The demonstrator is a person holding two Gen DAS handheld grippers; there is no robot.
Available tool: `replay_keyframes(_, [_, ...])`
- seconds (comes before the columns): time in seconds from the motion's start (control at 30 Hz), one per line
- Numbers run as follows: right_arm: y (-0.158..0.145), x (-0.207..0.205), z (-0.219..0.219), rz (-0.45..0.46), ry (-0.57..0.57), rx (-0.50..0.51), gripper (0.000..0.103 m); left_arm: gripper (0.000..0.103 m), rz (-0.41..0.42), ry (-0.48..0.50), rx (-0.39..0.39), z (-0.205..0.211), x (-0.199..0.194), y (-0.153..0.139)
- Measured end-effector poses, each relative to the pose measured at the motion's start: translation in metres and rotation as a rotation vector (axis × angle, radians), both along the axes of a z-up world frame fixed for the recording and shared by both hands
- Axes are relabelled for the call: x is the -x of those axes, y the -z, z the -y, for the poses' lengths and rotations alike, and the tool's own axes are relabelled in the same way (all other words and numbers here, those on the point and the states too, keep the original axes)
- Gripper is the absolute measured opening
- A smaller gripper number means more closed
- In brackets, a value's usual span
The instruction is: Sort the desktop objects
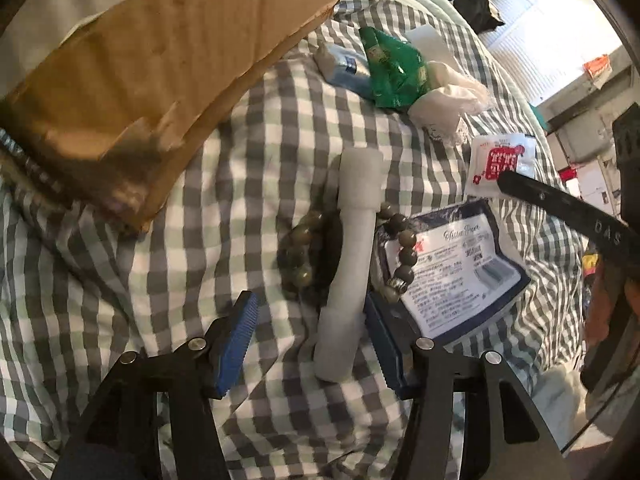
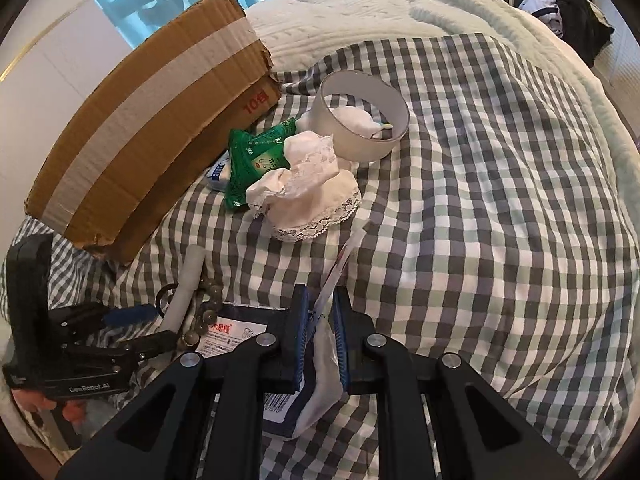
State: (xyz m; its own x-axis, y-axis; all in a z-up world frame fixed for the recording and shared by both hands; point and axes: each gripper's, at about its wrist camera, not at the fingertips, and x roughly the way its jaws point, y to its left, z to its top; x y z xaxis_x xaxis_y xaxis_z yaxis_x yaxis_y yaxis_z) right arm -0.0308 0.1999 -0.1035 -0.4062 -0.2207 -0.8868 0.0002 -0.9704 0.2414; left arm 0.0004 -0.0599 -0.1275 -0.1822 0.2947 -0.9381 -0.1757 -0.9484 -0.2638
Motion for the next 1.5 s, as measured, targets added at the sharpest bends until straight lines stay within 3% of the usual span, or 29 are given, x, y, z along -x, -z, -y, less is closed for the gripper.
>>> replay_keyframes(0.13, [-0.001, 0.001, 0.000, -0.006, -0.007, 0.003, 0.012, 0.020, -0.026, 0.091, 0.024, -0.009, -0.011, 0.000])
replay_keyframes(0.23, [0.001, 0.002, -0.001, -0.005, -0.004, 0.006, 0.012, 0.019, -0.050, 0.138, 0.033, -0.017, -0.016, -0.005])
replay_keyframes(0.5, [0.006, 0.006, -0.011, -0.002, 0.035, -0.001, 0.012, 0.019, 0.006, 0.117, -0.067, 0.000, -0.014, -0.017])
replay_keyframes(0.67, [0.007, 0.011, -0.016, -0.004, 0.067, 0.013, 0.012, 0.019, -0.032, 0.161, -0.066, 0.001, -0.025, -0.031])
replay_keyframes(0.77, [0.002, 0.009, -0.016, -0.017, 0.070, 0.020, 0.007, 0.018, -0.073, 0.184, -0.064, 0.001, -0.033, -0.041])
replay_keyframes(1.13, [-0.052, -0.013, 0.003, -0.101, 0.014, -0.026, 0.005, 0.018, -0.163, 0.169, -0.149, 0.000, -0.034, -0.080])
replay_keyframes(1.3, [-0.083, -0.013, 0.018, -0.136, -0.027, -0.018, 0.003, 0.018, -0.219, 0.129, -0.219, 0.007, -0.027, -0.109])
replay_keyframes(1.5, [-0.122, -0.005, 0.040, -0.204, -0.080, -0.067, 0.003, 0.018, -0.314, 0.073, -0.238, 0.019, -0.011, -0.150])
